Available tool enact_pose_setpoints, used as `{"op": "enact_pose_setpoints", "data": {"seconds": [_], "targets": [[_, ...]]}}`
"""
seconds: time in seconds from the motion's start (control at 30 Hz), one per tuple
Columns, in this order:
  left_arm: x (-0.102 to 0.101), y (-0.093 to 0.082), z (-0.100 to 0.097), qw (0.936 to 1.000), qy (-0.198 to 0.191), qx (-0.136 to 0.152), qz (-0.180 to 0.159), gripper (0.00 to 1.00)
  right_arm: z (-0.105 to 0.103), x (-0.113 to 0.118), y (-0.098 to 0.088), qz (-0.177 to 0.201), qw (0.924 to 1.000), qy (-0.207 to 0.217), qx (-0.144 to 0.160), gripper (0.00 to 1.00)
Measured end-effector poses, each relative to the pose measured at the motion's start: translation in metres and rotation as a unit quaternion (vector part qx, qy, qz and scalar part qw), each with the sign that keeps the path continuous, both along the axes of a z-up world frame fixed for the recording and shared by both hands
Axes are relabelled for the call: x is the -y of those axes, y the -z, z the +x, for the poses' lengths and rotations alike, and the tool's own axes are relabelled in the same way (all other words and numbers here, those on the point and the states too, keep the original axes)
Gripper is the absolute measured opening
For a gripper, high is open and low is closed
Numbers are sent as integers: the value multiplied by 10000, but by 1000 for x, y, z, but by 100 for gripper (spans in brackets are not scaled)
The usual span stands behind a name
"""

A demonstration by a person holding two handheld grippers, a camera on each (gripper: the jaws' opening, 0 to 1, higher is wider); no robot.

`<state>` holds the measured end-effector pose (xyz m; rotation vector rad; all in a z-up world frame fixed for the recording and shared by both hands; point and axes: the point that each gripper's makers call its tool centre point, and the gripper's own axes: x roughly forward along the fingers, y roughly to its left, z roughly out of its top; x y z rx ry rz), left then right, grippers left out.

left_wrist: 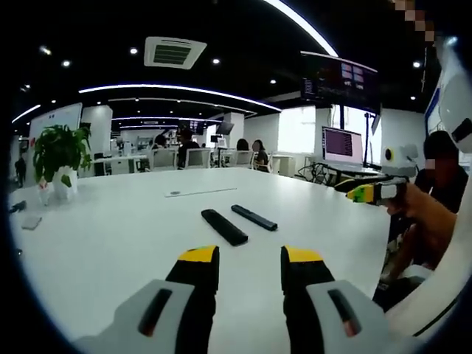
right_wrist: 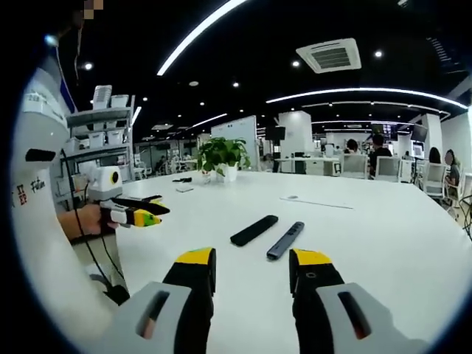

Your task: Pflip the remote and laser pointer to the front side, press the buttons, and align them neatly on the table

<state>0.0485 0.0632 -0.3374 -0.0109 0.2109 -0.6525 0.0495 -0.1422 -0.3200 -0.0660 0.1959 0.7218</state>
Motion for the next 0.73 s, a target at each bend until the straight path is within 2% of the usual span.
{"op": "enact_pose_setpoints", "data": {"seconds": [0.1, 0.4, 0.73], "targets": [[0, 1, 2, 10000, -66, -42, -28, 35, 3, 6, -1, -2, 10000, 41, -6, 42], [9, -5, 5, 10000, 13, -17, -21, 35, 9, 22, -14, 531, 9984, 175, 4, 42], [14, -6, -1, 9998, 158, 15, 77, 35, 2, 22, -13, 465, 9989, 52, 69, 42]]}}
